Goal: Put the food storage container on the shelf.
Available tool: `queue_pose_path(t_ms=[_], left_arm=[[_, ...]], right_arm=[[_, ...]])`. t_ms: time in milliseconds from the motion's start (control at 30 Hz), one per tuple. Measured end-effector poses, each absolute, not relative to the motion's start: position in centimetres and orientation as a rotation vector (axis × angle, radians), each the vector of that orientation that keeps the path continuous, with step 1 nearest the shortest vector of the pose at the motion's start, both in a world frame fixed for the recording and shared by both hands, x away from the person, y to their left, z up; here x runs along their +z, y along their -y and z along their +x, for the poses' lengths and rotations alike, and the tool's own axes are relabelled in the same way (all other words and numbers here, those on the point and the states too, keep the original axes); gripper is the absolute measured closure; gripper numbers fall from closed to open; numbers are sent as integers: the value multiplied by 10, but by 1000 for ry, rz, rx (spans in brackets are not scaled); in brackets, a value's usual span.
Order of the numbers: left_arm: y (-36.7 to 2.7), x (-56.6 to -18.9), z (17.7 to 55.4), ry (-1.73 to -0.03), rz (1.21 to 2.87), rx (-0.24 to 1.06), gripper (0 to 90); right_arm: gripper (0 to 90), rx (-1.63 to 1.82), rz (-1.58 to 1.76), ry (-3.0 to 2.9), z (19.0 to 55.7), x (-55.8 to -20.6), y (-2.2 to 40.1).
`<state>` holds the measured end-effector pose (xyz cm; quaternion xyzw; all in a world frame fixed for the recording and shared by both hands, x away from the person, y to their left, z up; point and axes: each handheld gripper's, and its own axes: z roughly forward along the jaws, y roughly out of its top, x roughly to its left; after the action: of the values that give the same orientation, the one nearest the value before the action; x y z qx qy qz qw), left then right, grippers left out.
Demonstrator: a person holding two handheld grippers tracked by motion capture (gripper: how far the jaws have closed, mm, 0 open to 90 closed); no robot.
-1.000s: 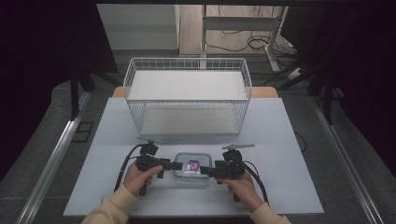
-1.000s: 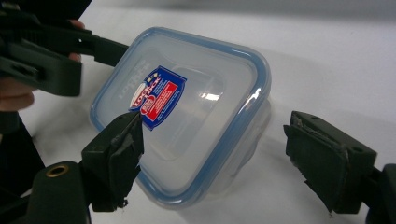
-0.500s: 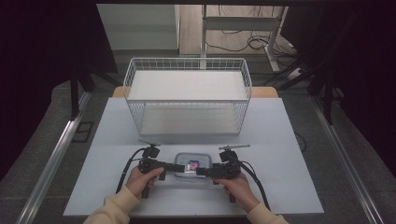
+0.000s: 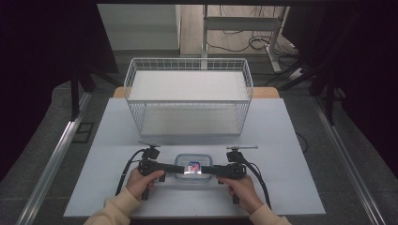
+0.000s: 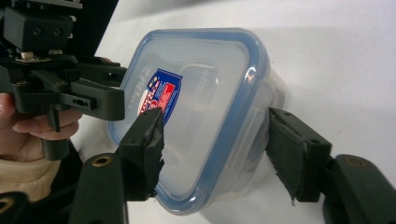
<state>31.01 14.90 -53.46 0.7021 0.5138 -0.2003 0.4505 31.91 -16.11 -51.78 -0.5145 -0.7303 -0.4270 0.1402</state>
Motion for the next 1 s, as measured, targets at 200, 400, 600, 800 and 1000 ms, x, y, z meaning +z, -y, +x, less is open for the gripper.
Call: queue_pose_path(t_ms=[200, 400, 600, 800, 1000], left_arm=[[-151, -533, 306, -1262, 1731, -484, 445], [-153, -532, 302, -1250, 1715, -481, 480], [-153, -530, 299, -1243, 1719, -465, 490], [-153, -529, 298, -1242, 1720, -458, 495], [-152, -528, 297, -1241, 1719, -448, 500]], right_arm=[[448, -1245, -1494, 2087, 318, -516, 163], [475, -1267, -1485, 2096, 313, -514, 165], [481, -1282, -1468, 2125, 309, -512, 165], [487, -1292, -1462, 2126, 307, -512, 166], [492, -1295, -1464, 2125, 307, -511, 166]])
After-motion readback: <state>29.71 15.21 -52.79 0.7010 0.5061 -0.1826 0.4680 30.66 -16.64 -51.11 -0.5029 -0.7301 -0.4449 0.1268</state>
